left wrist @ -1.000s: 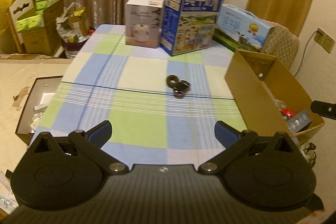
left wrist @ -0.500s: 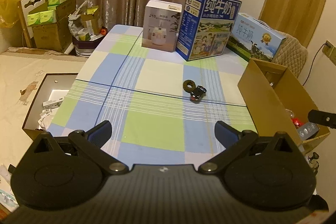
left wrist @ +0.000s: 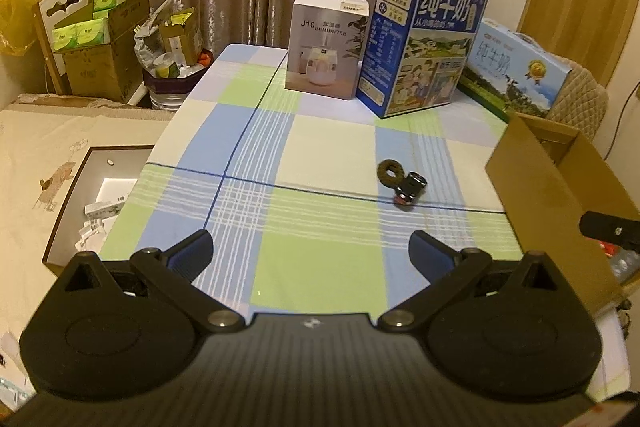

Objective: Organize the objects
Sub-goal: 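Withdraw both tools from the box back over the table, then move the right tool down to the black toy car, then close the right tool on the toy car while the left tool grasps the brown hair tie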

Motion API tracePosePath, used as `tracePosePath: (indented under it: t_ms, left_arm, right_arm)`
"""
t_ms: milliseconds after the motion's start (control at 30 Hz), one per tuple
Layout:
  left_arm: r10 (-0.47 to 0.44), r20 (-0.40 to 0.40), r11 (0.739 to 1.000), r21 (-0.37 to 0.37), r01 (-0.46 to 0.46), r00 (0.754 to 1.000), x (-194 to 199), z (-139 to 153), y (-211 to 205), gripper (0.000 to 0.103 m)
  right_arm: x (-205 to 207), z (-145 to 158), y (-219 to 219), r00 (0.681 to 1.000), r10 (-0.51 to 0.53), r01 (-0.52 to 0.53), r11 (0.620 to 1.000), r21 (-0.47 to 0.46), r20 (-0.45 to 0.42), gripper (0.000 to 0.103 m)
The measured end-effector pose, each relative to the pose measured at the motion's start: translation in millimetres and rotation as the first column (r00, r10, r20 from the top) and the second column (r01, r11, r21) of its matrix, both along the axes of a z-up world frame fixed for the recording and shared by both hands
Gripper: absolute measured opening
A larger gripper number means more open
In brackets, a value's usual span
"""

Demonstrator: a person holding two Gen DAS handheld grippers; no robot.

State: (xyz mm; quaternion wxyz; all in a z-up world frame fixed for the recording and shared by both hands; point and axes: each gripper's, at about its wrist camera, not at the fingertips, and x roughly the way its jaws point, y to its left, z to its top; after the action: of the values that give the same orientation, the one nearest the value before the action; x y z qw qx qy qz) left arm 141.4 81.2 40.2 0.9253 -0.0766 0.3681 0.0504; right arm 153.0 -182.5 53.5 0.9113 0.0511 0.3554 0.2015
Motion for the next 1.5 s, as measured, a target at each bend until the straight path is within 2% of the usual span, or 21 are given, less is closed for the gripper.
tracePosePath:
  t_ms: [333,733,1033,1233,1500]
  left_arm:
    - [-0.01,-0.01,0.999,0.034,0.01,1.0,72.6,-42.7,11.0,0.102]
    - [0.031,-0.034,0.999,-0.01,-0.032,0.999,132.6,-94.6,20.0,0.102]
    - [0.05,-0.031,0.999,-0.001,-0.05,0.998,162.5,-105.7,28.2,0.102]
    - [0.019,-0.041,1.0,0.023,-0.018,0.999,178.3,-113.4,24.0,0.102]
    - [0.024,-0.058,1.0,0.002,-0.023,0.998,184.8,-123.5,30.1,0.102]
  right_arm:
    - [67.1,-55.3,38.8,0.998,0.012,-0.012,1.0,-0.001,-0.069,0.05]
    - [118.7,-109.9,66.7,0.993,0.029,-0.034,0.999,-0.042,-0.117,0.05]
    - [145.0,-135.6,84.3,0.991,0.055,-0.06,0.998,-0.038,-0.123,0.05]
    - [161.6,-148.7,99.9,0.991,0.068,-0.07,0.997,-0.017,-0.118,0.05]
    - [181.3,-163.1,112.8,0.992,0.049,-0.053,0.998,-0.034,-0.115,0.05]
